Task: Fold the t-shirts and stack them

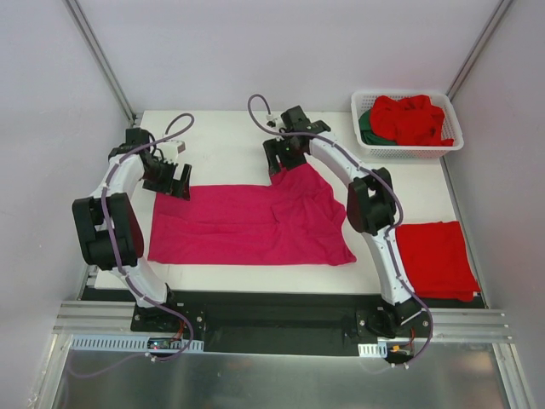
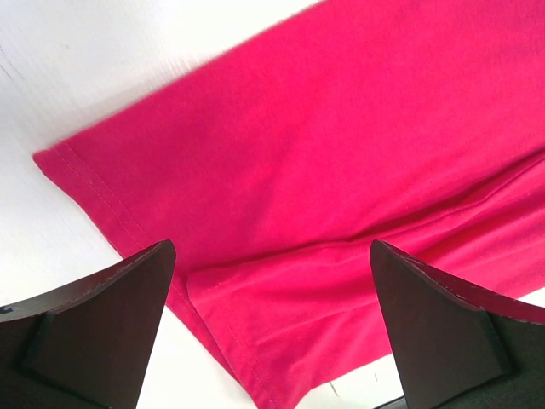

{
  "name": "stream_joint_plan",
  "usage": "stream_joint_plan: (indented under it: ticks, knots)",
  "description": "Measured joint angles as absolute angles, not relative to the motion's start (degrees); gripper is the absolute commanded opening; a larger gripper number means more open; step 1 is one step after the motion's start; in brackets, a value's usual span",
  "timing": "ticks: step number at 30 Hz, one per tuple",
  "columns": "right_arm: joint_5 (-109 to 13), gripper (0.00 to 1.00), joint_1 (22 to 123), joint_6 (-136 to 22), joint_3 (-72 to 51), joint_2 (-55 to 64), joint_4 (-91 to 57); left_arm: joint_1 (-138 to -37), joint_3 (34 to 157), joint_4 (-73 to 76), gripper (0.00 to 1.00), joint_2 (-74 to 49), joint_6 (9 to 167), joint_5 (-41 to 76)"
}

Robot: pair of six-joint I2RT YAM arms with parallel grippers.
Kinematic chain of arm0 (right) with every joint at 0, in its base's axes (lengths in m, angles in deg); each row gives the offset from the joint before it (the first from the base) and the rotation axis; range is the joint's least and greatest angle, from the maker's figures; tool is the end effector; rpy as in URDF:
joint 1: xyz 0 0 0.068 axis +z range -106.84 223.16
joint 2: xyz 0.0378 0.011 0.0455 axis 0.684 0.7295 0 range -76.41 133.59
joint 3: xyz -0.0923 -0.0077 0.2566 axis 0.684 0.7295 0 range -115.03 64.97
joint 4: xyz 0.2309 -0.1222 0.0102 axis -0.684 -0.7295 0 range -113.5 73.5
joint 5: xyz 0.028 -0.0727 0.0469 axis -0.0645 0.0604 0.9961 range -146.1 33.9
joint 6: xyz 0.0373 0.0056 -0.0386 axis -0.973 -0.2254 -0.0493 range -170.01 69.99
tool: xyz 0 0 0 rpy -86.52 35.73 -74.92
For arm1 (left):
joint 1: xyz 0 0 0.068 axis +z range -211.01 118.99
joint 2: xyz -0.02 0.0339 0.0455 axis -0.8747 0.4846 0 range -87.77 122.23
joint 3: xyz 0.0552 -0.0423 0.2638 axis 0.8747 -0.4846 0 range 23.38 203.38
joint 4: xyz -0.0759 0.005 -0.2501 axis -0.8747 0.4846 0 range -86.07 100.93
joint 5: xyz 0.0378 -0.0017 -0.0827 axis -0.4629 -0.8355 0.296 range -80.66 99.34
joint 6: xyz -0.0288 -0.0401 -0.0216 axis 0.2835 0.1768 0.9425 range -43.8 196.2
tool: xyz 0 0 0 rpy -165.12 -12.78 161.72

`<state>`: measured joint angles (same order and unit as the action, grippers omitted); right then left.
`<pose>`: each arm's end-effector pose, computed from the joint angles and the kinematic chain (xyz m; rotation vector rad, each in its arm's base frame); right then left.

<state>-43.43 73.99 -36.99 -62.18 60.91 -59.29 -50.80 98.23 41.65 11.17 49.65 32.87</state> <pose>0.4523 0.2791 0.2214 -1.0226 2.2907 0.4050 0.3564 0.0498 0.2351 0.4914 2.4903 -0.3002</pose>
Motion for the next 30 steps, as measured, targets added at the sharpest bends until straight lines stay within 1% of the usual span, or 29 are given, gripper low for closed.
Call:
stream_joint_plan:
  ticks: [6,10,14,18,19,24,27,30]
  knots:
    - [-40.6,0.67,74.8,-38.5,-60.9,62.3,-55.3,-50.8,95.5,41.7,0.99,9.7,49.2,32.8]
    - [-41.1,0.65,75.6,-38.8,-60.8,63.3,-54.0,-50.8,94.2,41.8,0.99,8.6,48.9,32.9]
    - [-44.4,0.64,76.3,-38.6,-59.9,63.8,-53.0,-50.8,93.0,41.9,0.99,6.9,48.6,32.9]
    - [-48.0,0.63,76.8,-38.3,-56.5,63.2,-51.1,-50.8,92.5,41.8,0.99,6.1,48.5,32.9]
    - [-48.8,0.61,76.8,-38.2,-55.7,62.7,-50.5,-50.8,92.3,41.7,0.99,5.9,48.5,32.9]
    - [-54.0,0.59,76.7,-38.2,-50.5,58.4,-50.5,-50.8,90.8,41.7,0.99,5.8,48.5,32.9]
    - [-58.6,0.63,76.8,-38.3,-41.9,51.3,-50.2,-50.8,88.8,41.7,0.99,4.6,48.4,33.2]
    - [-62.4,0.82,77.6,-38.3,-32.3,41.8,-50.7,-51.3,86.9,41.9,0.99,2.0,48.0,33.1]
